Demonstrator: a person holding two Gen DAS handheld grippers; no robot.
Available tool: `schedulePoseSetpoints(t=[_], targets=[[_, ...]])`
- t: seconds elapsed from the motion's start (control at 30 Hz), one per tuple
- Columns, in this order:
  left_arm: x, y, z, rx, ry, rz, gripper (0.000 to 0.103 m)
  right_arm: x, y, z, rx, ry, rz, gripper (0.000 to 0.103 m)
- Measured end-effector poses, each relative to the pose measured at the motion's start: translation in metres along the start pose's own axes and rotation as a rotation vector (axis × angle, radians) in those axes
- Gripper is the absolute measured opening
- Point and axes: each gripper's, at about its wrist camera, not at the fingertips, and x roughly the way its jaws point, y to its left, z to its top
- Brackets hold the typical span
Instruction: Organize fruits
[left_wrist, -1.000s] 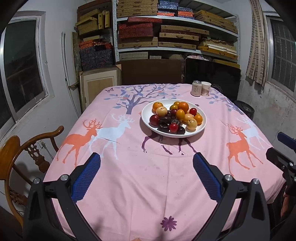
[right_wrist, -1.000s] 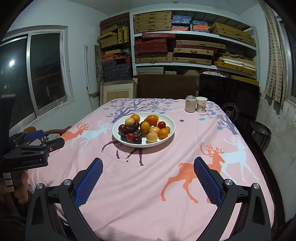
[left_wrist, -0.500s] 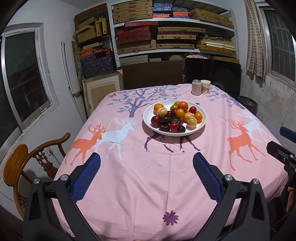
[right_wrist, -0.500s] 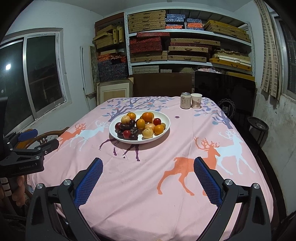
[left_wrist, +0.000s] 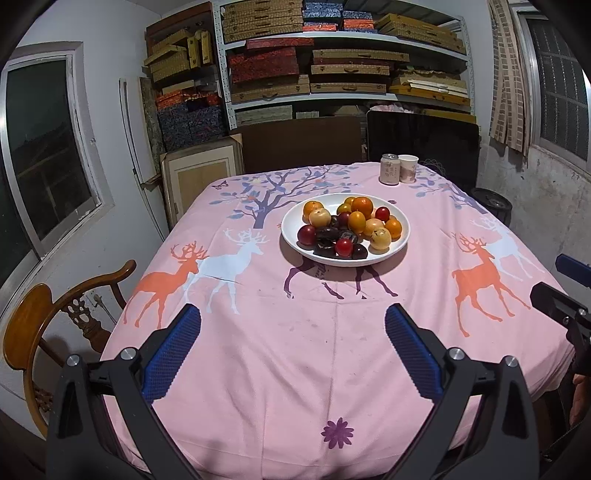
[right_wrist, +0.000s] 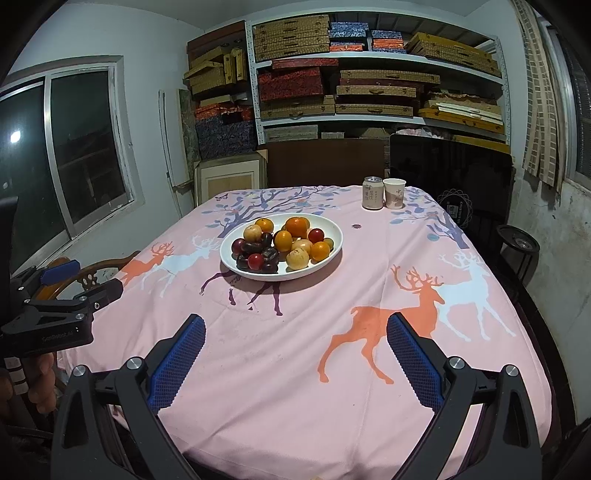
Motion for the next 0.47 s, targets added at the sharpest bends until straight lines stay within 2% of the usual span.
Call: schedulePoseSetpoints(t=[0.13, 0.27, 0.47], targets=[[-0.0030, -0.0026, -0.0006, 0.018, -0.019, 0.012, 0.098, 0.0002, -0.0005, -0.0001, 0.000, 0.001, 0.000, 0.099], [0.0016, -0.0003, -0.0009, 0.001, 0.009, -0.016, 0.098, 0.0008, -0.0003, -0.0010, -0.001, 0.003, 0.002, 0.099], [0.0046, 0.0011, -0.0019, -0.003, 0.015, -0.010, 0.098, 0.0032, -0.0003, -0.0037, 0.003, 0.012, -0.006, 0.099]])
